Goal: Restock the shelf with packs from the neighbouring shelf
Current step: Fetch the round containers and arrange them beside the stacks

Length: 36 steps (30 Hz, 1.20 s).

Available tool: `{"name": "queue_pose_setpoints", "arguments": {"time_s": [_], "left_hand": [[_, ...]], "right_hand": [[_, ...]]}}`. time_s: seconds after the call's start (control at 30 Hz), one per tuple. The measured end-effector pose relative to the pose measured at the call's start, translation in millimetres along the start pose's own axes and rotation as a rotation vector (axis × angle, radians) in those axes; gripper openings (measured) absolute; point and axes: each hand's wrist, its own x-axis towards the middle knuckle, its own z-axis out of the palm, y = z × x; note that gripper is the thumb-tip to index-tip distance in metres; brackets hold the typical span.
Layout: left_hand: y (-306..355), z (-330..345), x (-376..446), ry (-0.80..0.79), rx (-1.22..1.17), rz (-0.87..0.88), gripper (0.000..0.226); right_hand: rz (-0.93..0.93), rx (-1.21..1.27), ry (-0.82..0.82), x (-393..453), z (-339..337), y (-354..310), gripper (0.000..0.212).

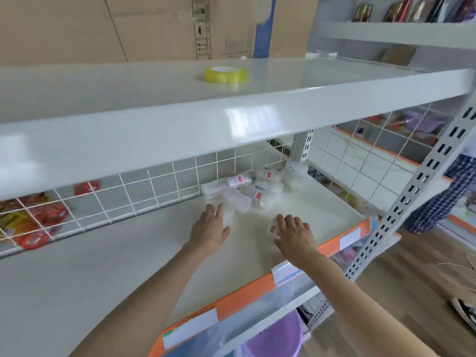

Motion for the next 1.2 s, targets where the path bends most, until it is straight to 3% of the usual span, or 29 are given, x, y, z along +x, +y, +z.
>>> {"name": "queue_pose_setpoints", "arguments": {"time_s": [0.2,0.37,0.53,0.7,1.2], "left_hand": [[10.5,0.1,-31.6,-0.005,-0.052,-0.058,0.059],[-2.2,-6.8,-79.4,-0.004,-0.081,-0.198,0.059],[-25.6,-28.1,-139.1,0.194,-0.257,-0.408,0.061],[-57.0,-49.6,-202.1,0.33,-0.288,-0.545,0.06],[-219.0,-98.5,-449.0,0.429,-0.258,-0.827,0.056]], "right_hand": [[-0.127,0.178,-0.018,11.6,0.8,5.5,0.052],[-0.292,0.385,-0.036,-7.4,-3.2,-34.9,0.056],[-0.486,0.539,-0.026,-31.1,-13.8,-101.9,0.064],[-0.649,0.652,-0.073,-51.6,-25.1,-170.5,0.061],[-0.95,0.601,-0.142,-190.6,-47.2,-418.9,0.057]]}}
